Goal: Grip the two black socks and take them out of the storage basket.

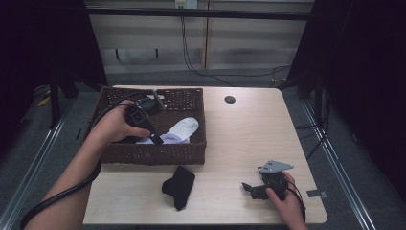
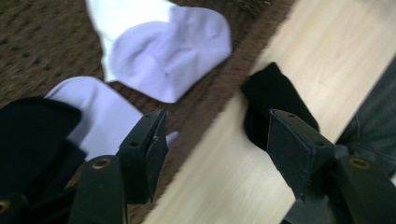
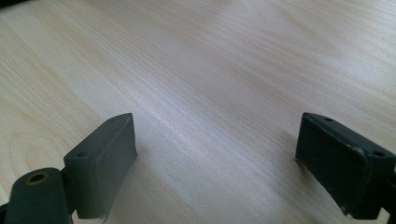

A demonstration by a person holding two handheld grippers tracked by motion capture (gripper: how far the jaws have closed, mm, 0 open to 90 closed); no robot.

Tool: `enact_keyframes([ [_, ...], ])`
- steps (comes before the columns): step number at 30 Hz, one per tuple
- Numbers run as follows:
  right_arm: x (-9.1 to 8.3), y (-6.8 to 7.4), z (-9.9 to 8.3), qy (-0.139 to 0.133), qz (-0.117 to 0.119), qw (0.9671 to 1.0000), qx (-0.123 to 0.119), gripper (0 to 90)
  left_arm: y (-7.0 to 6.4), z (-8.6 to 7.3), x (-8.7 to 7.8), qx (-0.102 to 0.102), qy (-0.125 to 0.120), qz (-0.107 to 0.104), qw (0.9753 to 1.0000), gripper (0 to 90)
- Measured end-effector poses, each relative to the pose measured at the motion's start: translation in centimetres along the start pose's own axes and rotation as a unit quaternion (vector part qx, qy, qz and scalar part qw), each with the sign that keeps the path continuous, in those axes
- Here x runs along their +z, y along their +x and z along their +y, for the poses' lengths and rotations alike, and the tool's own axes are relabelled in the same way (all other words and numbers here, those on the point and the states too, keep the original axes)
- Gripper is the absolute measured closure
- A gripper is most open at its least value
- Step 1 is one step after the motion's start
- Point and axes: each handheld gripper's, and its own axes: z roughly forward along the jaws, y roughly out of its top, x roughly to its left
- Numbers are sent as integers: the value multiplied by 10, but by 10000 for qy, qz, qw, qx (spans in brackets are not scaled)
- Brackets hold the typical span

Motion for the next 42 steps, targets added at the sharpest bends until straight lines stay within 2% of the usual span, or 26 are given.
enact_keyframes([
  [8,0,0,0,4,0,10000,13,116,29,-10,4,-346,-121,237,9990,288],
  [11,0,0,0,3,0,10000,11,116,38,-14,7,-608,-199,284,9975,278],
  [14,0,0,0,5,0,10000,12,116,48,-18,10,-766,-193,330,9963,278],
  [16,0,0,0,5,1,10000,11,116,56,-21,14,-847,-157,461,9952,278],
  [20,0,0,0,2,1,10000,2,116,66,-27,21,-1029,-163,401,9937,278],
  [23,0,0,0,1,0,10000,0,116,74,-31,26,-1066,-120,453,9932,278],
  [30,0,0,0,1,1,10000,2,116,92,-37,37,-1336,-70,708,9885,282],
  [35,0,0,0,1,1,10000,1,116,102,-41,47,-1440,33,805,9863,283],
  [39,0,0,0,0,1,10000,0,116,112,-46,54,-1558,94,929,9834,286],
  [40,0,0,0,1,1,10000,1,116,115,-48,55,-1631,110,974,9817,287],
  [42,0,0,0,1,2,10000,2,116,119,-51,56,-1679,124,1004,9806,290],
])
